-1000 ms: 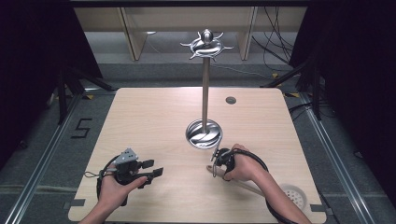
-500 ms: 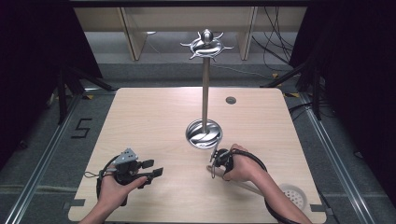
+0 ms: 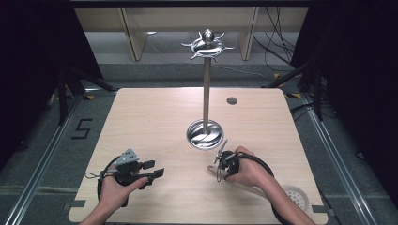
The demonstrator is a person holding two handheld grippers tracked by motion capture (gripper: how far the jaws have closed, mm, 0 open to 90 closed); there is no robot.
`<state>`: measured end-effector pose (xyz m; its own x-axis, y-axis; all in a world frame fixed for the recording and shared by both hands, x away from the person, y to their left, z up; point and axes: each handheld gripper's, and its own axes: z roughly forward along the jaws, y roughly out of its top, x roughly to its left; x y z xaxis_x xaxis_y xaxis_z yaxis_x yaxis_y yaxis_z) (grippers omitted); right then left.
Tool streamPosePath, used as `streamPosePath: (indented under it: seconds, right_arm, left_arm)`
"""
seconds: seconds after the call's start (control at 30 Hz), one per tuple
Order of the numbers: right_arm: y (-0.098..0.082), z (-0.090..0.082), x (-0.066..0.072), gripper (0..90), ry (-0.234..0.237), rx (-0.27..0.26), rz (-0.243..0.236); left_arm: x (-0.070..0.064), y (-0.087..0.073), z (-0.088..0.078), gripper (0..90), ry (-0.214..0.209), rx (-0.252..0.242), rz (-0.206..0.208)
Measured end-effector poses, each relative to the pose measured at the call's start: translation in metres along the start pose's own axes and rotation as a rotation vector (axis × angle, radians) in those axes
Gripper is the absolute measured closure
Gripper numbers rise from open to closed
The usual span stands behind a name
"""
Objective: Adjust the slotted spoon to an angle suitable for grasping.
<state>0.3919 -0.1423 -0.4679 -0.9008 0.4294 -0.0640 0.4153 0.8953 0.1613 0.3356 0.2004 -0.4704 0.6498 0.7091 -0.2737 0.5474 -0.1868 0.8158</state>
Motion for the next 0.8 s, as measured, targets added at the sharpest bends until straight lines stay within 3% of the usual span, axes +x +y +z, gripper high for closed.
streamPosePath:
  seconds: [0.1, 0.13, 0.23, 0.3, 0.4, 0.57, 0.67, 0.77, 0.8]
  right_arm:
    - [-0.002, -0.003, -0.003, 70.2, -0.001, -0.031, -0.04]
    - [-0.004, -0.013, 0.0, 70.2, -0.002, -0.038, -0.012]
    - [-0.008, -0.02, 0.001, 70.2, -0.019, -0.066, 0.006]
    - [-0.011, -0.024, 0.002, 70.2, -0.051, -0.12, 0.026]
    - [-0.014, -0.03, 0.004, 70.2, -0.052, -0.162, 0.055]
    - [-0.018, -0.039, 0.002, 70.2, -0.058, -0.212, 0.058]
    - [-0.021, -0.043, 0.003, 70.2, -0.071, -0.229, 0.085]
    - [-0.024, -0.048, 0.001, 70.2, -0.085, -0.268, 0.069]
    - [-0.024, -0.049, 0.002, 70.2, -0.081, -0.264, 0.098]
  left_arm:
    - [0.0, 0.0, 0.0, 42.5, 0.0, 0.0, 0.002]
    - [0.0, 0.0, 0.0, 42.5, 0.001, 0.0, -0.001]
    - [0.0, 0.0, 0.0, 42.5, -0.004, 0.002, 0.001]
    - [0.001, 0.0, 0.0, 42.5, -0.003, 0.007, 0.005]
    - [0.001, 0.0, 0.0, 42.5, -0.002, 0.008, 0.006]
    - [0.0, 0.0, 0.0, 42.5, 0.006, 0.009, 0.005]
    - [0.0, 0.0, 0.0, 42.5, -0.003, 0.003, -0.001]
    - [0.001, 0.0, 0.0, 42.5, -0.004, 0.006, 0.002]
    - [0.001, 0.0, 0.001, 42.5, -0.004, 0.0, -0.003]
